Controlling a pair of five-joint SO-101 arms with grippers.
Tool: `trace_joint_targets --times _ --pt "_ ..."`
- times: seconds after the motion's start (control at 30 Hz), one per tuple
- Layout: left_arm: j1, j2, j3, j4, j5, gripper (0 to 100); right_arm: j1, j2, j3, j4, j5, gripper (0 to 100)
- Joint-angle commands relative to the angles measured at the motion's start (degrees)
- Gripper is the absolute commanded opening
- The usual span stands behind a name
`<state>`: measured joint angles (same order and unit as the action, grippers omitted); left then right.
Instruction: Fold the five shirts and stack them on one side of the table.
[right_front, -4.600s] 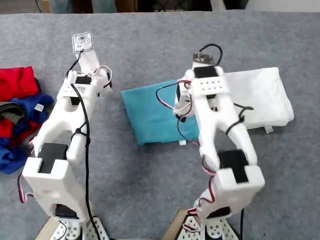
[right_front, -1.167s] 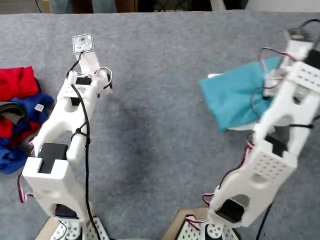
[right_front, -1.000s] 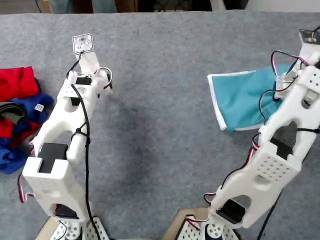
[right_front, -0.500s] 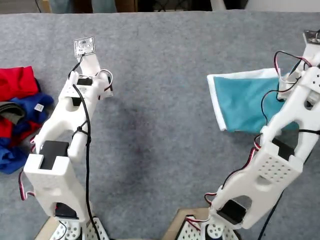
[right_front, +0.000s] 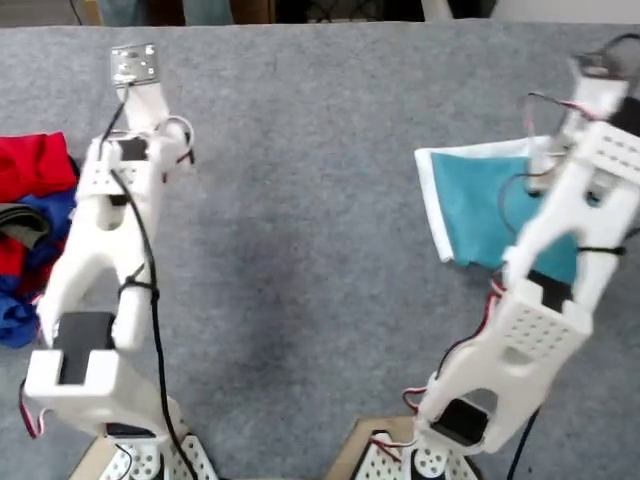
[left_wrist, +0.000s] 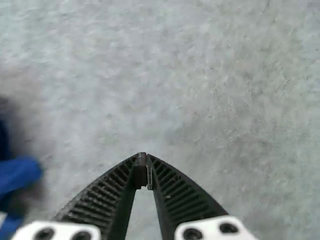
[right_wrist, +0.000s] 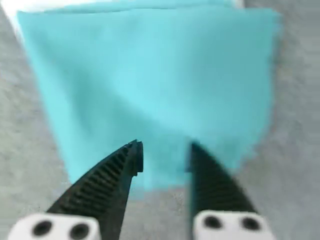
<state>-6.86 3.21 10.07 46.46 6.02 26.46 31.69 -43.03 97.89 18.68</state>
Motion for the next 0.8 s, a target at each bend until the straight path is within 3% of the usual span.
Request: trace_joint_targets --times 0.0,0.13,0.23,0.37,0.53,0.63,0.77 --pt "-3.65 -4.84 -2.95 5.27 -3.25 3 -4.66 -2.42 5.67 -8.88 -4.13 8.5" --pt "-10.95 -7.47 -3.38 11.16 -6.59 3 -6.68 3.56 12.62 -20.48 -6.15 8.4" --pt "-18.86 -9.85 -3.38 13.54 -9.85 3 -7.82 7.87 12.88 -23.56 -5.89 8.4" --pt "-29.93 -12.13 -3.47 16.00 -14.15 12 -9.14 8.04 6.37 -18.11 -5.98 8.5" --pt "-44.00 -16.18 -3.47 15.82 -14.51 22 -10.11 7.96 -6.64 -6.68 -5.89 8.5" --pt "-46.99 -16.18 -2.77 11.96 -14.51 23 -10.11 7.96 -11.03 -2.99 -5.89 8.5" --pt "-47.25 -9.23 1.36 -0.70 -14.07 23 -10.46 7.96 -12.97 -0.26 -5.89 8.5"
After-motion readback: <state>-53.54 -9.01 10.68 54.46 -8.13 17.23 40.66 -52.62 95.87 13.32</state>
